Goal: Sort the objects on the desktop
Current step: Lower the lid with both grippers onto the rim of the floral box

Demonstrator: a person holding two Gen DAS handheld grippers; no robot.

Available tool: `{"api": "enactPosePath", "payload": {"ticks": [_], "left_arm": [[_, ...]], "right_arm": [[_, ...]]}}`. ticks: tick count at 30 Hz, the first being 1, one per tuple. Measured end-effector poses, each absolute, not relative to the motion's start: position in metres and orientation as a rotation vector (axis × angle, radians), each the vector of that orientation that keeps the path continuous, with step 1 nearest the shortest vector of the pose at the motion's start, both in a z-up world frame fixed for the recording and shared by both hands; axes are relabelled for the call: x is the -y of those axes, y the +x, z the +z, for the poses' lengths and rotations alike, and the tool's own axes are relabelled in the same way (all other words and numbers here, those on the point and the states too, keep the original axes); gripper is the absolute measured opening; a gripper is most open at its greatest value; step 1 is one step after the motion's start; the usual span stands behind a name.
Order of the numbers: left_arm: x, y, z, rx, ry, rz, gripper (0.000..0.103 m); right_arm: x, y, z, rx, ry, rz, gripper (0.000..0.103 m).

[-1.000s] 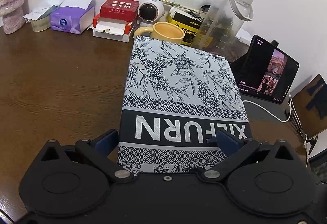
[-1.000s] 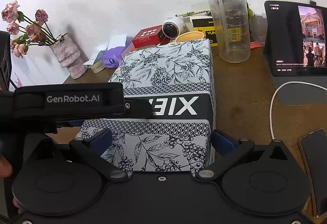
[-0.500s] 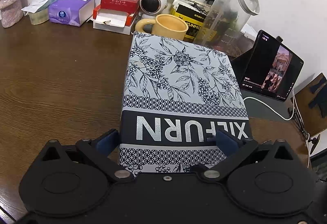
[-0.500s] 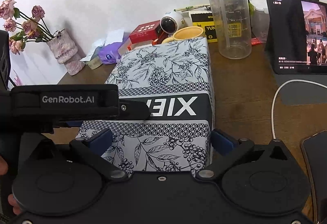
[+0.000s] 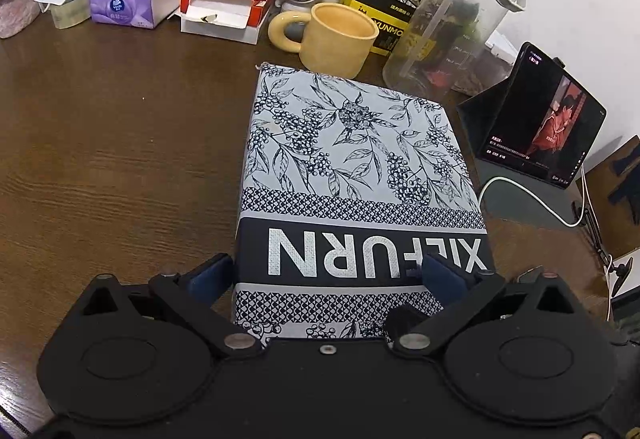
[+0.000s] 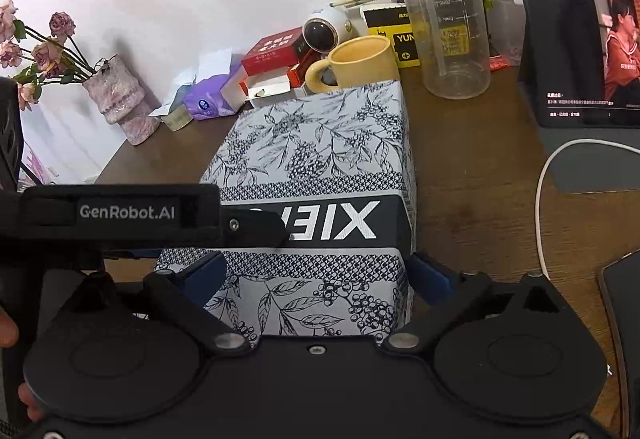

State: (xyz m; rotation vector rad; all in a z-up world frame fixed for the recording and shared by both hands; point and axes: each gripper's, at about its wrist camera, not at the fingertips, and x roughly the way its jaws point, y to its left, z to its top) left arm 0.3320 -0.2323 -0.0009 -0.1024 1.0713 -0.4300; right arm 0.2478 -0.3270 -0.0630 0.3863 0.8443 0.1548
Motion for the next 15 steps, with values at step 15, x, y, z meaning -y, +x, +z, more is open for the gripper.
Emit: {"api": "enactPosePath", "payload": {"ticks": [15], "left_arm": [[0.235, 0.334, -0.01, -1.056, -0.054, -0.474, 0.103]], "right_arm": [[0.329, 0.255, -0.079, -0.867, 0.411, 0.172, 0.1]]}}
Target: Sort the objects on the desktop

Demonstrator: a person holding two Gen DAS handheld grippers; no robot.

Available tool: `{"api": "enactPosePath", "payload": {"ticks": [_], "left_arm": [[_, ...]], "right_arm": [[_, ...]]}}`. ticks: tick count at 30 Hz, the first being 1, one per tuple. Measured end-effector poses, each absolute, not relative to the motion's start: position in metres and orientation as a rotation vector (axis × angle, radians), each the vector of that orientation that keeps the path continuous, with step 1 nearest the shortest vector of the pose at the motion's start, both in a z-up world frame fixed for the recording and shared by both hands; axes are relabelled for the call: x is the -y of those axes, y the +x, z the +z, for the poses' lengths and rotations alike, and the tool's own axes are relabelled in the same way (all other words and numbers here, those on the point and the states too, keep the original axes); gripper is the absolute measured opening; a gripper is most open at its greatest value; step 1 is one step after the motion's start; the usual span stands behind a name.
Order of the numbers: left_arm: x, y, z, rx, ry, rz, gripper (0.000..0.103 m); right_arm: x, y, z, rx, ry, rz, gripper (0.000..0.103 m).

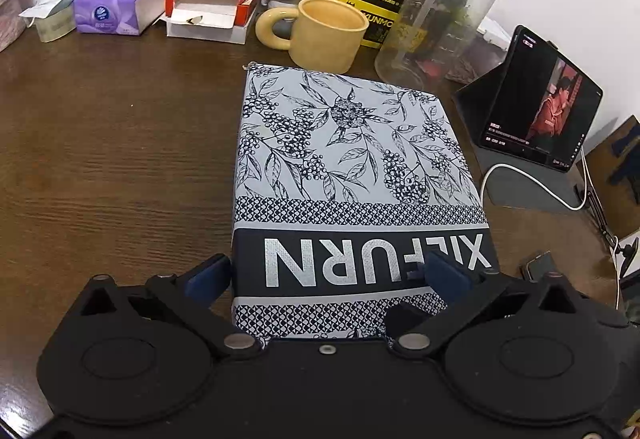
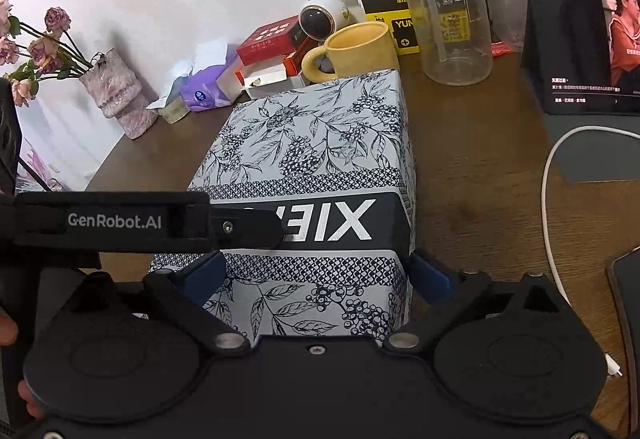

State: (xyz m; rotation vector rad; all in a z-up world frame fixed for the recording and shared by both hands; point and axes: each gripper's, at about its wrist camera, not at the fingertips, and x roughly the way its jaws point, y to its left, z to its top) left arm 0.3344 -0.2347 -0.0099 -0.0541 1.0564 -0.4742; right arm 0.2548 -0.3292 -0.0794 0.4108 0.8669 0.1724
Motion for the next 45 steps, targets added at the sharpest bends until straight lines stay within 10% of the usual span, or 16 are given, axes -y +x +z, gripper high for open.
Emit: {"api": "enactPosePath", "payload": {"ticks": [18, 45], "left_arm": [[0.202, 0.318, 0.0, -1.0, -0.093, -0.487, 0.103], [0.07, 0.08, 0.084, -0.901, 0.015, -0.462, 0.103]], "right_arm": [[0.325, 0.23, -0.051, -0.831, 0.366, 0.174, 0.103], [0.263, -0.017, 0.059, -0.798, 0.144, 0.185, 0.103]]}}
